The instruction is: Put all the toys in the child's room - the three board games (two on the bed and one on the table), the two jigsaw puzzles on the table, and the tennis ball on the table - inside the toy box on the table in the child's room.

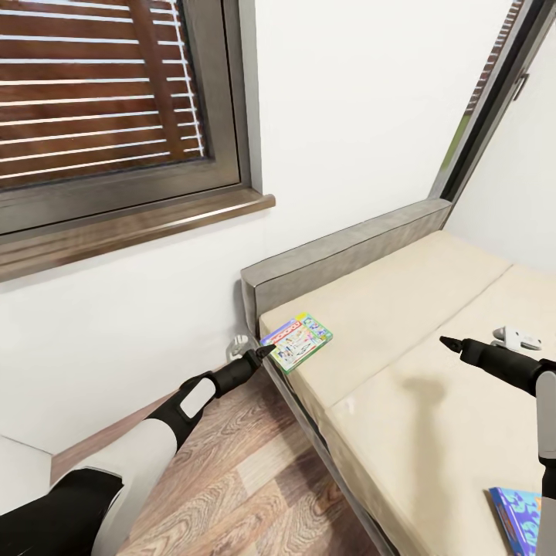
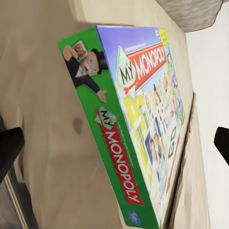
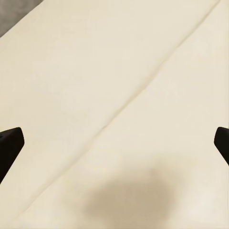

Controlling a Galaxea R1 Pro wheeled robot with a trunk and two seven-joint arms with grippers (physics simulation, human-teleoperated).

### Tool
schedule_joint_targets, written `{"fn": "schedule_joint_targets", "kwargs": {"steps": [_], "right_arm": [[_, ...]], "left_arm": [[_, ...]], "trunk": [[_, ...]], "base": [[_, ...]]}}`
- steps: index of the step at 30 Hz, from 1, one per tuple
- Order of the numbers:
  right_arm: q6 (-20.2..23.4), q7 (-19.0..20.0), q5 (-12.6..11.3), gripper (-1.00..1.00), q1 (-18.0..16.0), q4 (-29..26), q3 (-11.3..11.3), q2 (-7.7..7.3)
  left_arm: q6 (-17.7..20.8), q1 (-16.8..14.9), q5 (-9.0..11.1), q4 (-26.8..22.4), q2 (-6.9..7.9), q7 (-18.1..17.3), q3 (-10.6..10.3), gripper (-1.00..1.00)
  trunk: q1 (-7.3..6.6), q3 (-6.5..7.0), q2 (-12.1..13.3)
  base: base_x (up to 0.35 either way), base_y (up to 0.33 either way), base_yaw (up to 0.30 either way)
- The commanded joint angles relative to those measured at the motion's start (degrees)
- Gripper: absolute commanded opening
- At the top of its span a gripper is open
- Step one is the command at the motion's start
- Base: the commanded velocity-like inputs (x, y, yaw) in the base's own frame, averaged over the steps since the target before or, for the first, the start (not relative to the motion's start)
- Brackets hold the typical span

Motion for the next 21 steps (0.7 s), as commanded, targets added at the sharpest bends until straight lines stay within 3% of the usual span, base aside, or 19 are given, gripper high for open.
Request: {"fn": "schedule_joint_targets", "kwargs": {"steps": [1,10,21], "right_arm": [[0.3,-0.2,-0.5,1.00,0.0,0.0,-0.1,-0.01],[0.3,-0.2,-0.5,1.00,0.0,0.0,-0.1,-0.01],[0.3,-0.2,-0.5,1.00,-0.1,0.0,-0.1,-0.07]], "left_arm": [[0.3,0.0,0.6,0.0,0.02,0.0,-0.2,1.00],[0.3,0.0,0.6,0.0,0.09,-0.1,-0.2,1.00],[0.3,0.1,0.7,0.0,0.13,-0.1,-0.1,1.00]], "trunk": [[-0.01,-0.04,0.0],[-0.01,-0.04,0.0],[-0.01,-0.04,0.0]], "base": [[0.000,0.000,-0.067],[0.000,0.000,-0.139],[0.000,0.000,-0.049]]}}
